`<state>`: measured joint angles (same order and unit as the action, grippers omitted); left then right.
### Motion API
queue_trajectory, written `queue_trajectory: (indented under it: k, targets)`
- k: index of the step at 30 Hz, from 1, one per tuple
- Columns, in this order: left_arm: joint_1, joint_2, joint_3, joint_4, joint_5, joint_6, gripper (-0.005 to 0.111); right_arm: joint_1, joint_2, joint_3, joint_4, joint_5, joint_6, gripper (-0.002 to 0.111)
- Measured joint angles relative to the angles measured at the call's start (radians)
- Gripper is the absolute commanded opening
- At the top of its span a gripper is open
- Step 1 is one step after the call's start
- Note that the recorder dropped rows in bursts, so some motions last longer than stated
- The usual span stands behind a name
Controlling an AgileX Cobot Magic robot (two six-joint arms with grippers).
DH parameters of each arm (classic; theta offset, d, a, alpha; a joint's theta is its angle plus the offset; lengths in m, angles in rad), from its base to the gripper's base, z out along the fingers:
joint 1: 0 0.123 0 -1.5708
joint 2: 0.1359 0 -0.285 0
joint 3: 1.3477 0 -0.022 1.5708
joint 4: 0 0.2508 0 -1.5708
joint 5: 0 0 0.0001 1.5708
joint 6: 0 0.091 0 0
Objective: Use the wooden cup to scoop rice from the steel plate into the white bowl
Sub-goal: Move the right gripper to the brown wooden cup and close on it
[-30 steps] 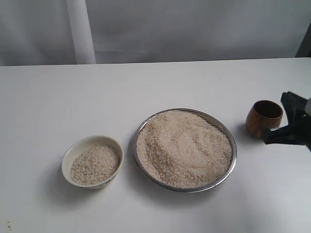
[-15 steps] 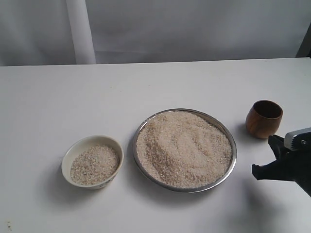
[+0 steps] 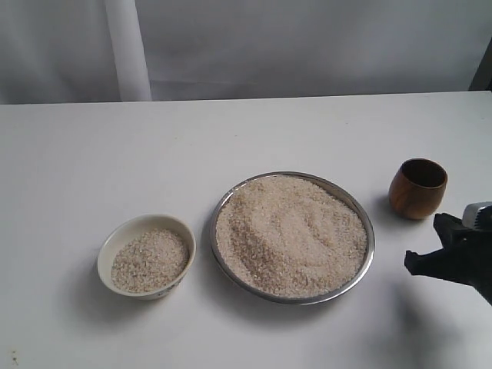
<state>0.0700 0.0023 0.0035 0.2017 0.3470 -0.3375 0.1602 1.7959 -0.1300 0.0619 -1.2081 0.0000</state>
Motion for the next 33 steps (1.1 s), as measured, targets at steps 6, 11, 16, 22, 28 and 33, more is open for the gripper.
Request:
queue_trajectory:
  k: [6, 11, 16, 22, 28, 33]
  targets:
    - [0.000, 0.000, 0.000, 0.000, 0.000, 0.000, 0.000, 0.000, 0.000, 0.000, 0.071, 0.027, 0.000, 0.063]
    - [0.000, 0.000, 0.000, 0.000, 0.000, 0.000, 0.000, 0.000, 0.000, 0.000, 0.071, 0.044, 0.000, 0.095]
    - [0.000, 0.000, 0.000, 0.000, 0.000, 0.000, 0.000, 0.000, 0.000, 0.000, 0.071, 0.044, 0.000, 0.095]
    - [0.000, 0.000, 0.000, 0.000, 0.000, 0.000, 0.000, 0.000, 0.000, -0.014, 0.073, 0.033, 0.000, 0.092]
    - [0.000, 0.000, 0.000, 0.000, 0.000, 0.000, 0.000, 0.000, 0.000, -0.131, 0.071, 0.104, 0.000, 0.092]
    - [0.000, 0.000, 0.000, 0.000, 0.000, 0.000, 0.000, 0.000, 0.022, -0.189, 0.078, 0.115, 0.000, 0.092]
